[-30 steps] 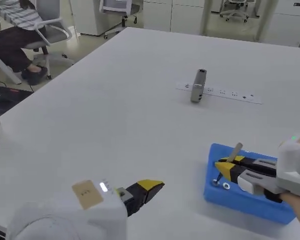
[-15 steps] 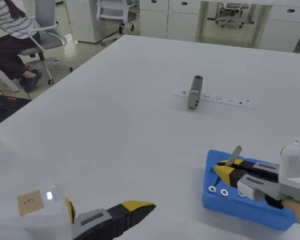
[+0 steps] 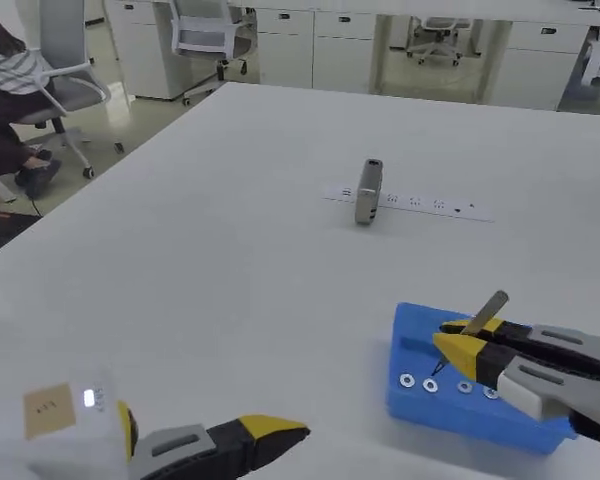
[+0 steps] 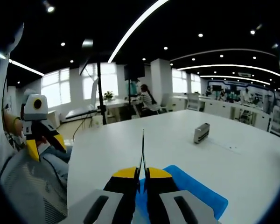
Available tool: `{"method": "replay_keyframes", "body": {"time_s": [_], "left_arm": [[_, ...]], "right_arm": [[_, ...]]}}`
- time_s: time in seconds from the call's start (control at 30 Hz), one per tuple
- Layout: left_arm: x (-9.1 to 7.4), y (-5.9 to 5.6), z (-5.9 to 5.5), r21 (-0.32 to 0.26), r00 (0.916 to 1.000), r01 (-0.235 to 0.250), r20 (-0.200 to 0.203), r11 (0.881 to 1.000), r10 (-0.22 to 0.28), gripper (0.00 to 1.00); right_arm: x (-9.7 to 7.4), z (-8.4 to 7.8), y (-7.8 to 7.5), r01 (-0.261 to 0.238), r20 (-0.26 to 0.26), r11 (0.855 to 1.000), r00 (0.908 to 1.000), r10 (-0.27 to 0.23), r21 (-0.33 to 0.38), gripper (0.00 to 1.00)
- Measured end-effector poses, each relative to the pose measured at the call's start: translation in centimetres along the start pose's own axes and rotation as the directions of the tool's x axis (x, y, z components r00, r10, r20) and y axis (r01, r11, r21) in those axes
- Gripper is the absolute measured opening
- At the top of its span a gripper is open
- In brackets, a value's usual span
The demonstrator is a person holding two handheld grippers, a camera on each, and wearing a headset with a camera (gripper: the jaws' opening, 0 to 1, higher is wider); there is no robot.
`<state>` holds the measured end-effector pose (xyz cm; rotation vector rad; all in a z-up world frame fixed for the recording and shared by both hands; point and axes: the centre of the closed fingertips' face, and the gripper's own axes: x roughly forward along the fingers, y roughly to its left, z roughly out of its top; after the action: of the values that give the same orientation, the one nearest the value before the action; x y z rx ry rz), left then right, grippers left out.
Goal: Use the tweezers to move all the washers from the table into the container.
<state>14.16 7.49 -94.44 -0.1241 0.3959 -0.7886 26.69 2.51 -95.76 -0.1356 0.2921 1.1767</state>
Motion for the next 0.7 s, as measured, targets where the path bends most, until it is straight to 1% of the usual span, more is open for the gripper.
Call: {"method": "replay_keyframes", "body": {"time_s": [0.1, 0.2, 0.27, 0.3, 0.37, 0.43, 0.47, 0.5, 0.57, 0.6, 0.63, 0.67, 0.7], "left_arm": [[0.3, -0.1, 0.3, -0.007, 0.9998, 0.017, 0.006, 1.000, -0.017, 0.31], [0.5, -0.4, 0.3, 0.009, 0.9995, 0.032, -0.007, 0.999, -0.032, 0.29], [0.6, -0.8, 0.6, 0.012, 0.9982, 0.059, -0.011, 0.998, -0.059, 0.25], [0.6, -0.8, 0.6, 0.013, 0.9981, 0.061, -0.011, 0.998, -0.061, 0.23], [0.9, -1.1, 0.9, 0.037, 0.9974, 0.070, -0.018, 0.997, -0.069, 0.22], [1.2, -1.3, 1.1, 0.062, 0.9967, 0.079, -0.026, 0.995, -0.077, 0.20], [1.3, -1.5, 1.2, 0.065, 0.9959, 0.087, -0.030, 0.994, -0.085, 0.19], [1.4, -1.7, 1.4, 0.067, 0.9950, 0.097, -0.031, 0.993, -0.095, 0.19], [1.6, -2.4, 1.7, 0.066, 0.9908, 0.134, -0.028, 0.989, -0.132, 0.21], [1.7, -2.9, 1.8, 0.062, 0.9862, 0.163, -0.038, 0.985, -0.161, 0.21], [1.8, -3.2, 1.9, 0.067, 0.9829, 0.180, -0.049, 0.981, -0.177, 0.22], [1.8, -3.4, 1.9, 0.080, 0.9812, 0.189, -0.057, 0.979, -0.184, 0.22], [1.9, -3.6, 1.9, 0.093, 0.9784, 0.201, -0.067, 0.975, -0.195, 0.22]], "right_arm": [[-0.7, -0.1, 0.8, -0.017, -0.004, 1.000, 0.9998, 0.017, 0.005, 0.03], [-1.3, -0.5, 1.8, -0.040, -0.017, 0.999, 0.9991, 0.040, 0.003, 0.03], [-1.6, -0.9, 2.7, -0.065, -0.033, 0.998, 0.9973, 0.065, -0.001, 0.03], [-1.8, -1.2, 3.2, -0.083, -0.042, 0.997, 0.9957, 0.083, -0.002, 0.03], [-2.1, -1.7, 4.0, -0.113, -0.057, 0.994, 0.9920, 0.112, -0.008, 0.03], [-2.3, -2.1, 4.6, -0.131, -0.073, 0.991, 0.9889, 0.130, -0.013, 0.03], [-2.5, -2.4, 5.2, -0.155, -0.091, 0.987, 0.9842, 0.152, -0.029, 0.03], [-2.6, -2.7, 5.5, -0.168, -0.103, 0.985, 0.9812, 0.163, -0.039, 0.03], [-2.9, -3.1, 6.4, -0.205, -0.127, 0.977, 0.9722, 0.197, -0.055, 0.03], [-3.2, -3.5, 7.1, -0.239, -0.146, 0.969, 0.9627, 0.228, -0.063, 0.03], [-3.3, -3.7, 7.6, -0.260, -0.158, 0.963, 0.9561, 0.247, -0.071, 0.03], [-3.6, -4.1, 8.3, -0.296, -0.175, 0.952, 0.9441, 0.280, -0.075, 0.03], [-3.8, -4.2, 8.9, -0.323, -0.179, 0.943, 0.9349, 0.307, -0.073, 0.03]]}}
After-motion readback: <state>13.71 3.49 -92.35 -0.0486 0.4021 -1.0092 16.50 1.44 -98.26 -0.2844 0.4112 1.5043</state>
